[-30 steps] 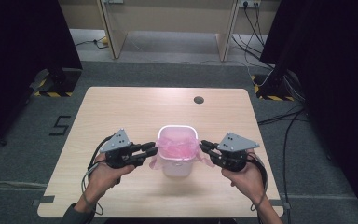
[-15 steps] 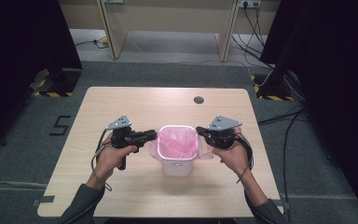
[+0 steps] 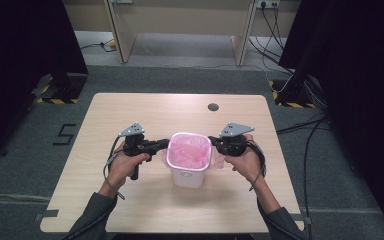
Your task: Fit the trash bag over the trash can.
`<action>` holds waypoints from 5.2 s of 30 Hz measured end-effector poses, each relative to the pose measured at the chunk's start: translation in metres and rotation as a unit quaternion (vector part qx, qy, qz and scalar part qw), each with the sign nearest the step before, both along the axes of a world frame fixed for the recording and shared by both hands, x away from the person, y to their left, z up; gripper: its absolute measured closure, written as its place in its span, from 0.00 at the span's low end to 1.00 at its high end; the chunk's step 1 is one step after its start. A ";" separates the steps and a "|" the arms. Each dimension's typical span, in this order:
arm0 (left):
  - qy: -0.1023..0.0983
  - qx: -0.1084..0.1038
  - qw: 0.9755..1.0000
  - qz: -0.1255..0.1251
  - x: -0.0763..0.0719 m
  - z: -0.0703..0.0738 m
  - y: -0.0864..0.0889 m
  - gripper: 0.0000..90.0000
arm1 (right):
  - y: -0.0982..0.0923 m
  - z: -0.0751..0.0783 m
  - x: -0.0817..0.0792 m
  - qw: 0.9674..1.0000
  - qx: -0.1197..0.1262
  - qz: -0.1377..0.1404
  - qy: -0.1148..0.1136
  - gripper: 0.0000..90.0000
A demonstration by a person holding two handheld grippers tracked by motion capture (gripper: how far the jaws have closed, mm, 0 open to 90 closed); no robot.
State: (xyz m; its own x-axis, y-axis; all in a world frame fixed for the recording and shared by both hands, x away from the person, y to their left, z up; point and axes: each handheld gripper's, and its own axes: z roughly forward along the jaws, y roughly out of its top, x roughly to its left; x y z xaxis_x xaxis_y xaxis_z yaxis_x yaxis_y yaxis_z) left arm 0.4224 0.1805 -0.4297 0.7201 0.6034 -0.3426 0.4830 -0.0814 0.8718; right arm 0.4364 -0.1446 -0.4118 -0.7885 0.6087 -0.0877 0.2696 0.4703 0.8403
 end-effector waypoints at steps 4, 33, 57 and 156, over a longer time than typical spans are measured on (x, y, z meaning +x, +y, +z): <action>0.015 0.005 1.000 0.003 0.003 -0.008 -0.001 0.97 | 0.005 -0.009 0.003 1.000 -0.004 0.003 0.007 1.00; 0.026 0.076 0.996 -0.030 -0.040 -0.028 -0.002 0.70 | -0.022 0.007 -0.054 0.997 0.029 -0.069 0.037 0.53; -0.054 0.058 0.994 -0.073 -0.090 -0.009 0.003 0.46 | -0.020 0.001 -0.097 1.000 -0.014 0.010 0.011 0.58; -0.006 0.230 0.973 0.008 -0.085 -0.094 0.046 0.18 | 0.101 0.029 -0.022 0.989 -0.107 0.086 0.063 0.40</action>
